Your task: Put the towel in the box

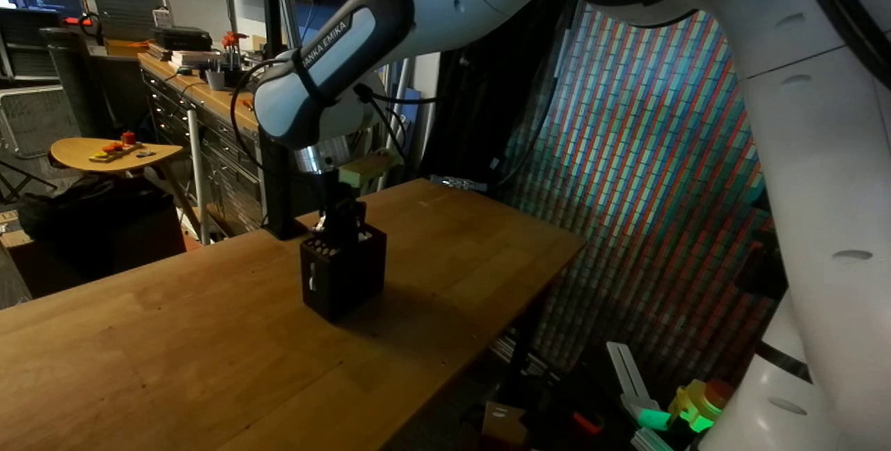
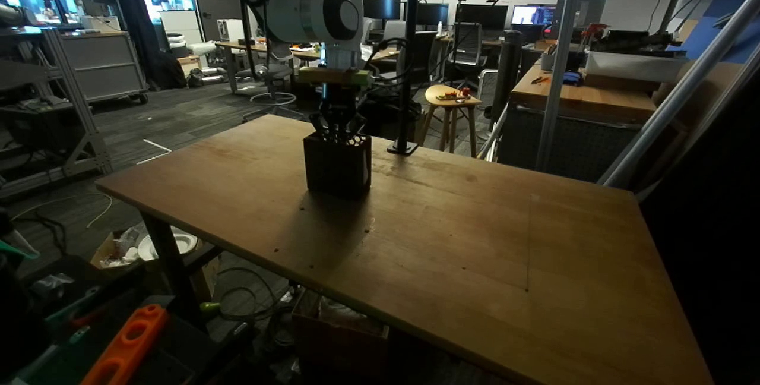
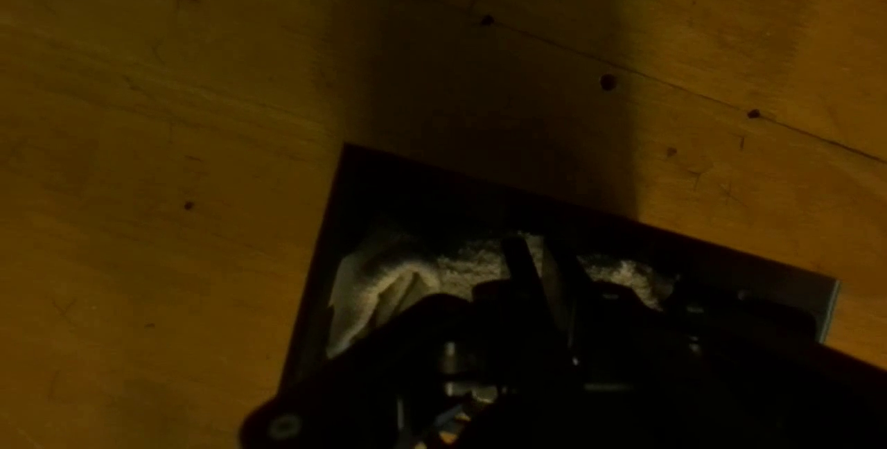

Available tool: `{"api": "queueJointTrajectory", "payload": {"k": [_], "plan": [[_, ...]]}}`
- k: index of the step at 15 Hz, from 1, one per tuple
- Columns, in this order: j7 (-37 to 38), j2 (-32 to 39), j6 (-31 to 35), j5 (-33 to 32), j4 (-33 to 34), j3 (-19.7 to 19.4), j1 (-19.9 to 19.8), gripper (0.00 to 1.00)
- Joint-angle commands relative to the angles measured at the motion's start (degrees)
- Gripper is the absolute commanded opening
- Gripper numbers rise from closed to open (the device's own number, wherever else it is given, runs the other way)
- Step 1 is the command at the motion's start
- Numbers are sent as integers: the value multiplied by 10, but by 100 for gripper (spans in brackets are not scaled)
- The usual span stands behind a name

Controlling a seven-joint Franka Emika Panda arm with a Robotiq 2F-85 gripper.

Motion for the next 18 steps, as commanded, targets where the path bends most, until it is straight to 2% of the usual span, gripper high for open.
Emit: {"api": "queueJointTrajectory", "payload": {"k": [1,18], "plan": [[14,3,-7,10,10,-1,0,12],[95,23,3,17,37,-15,1,12]]}}
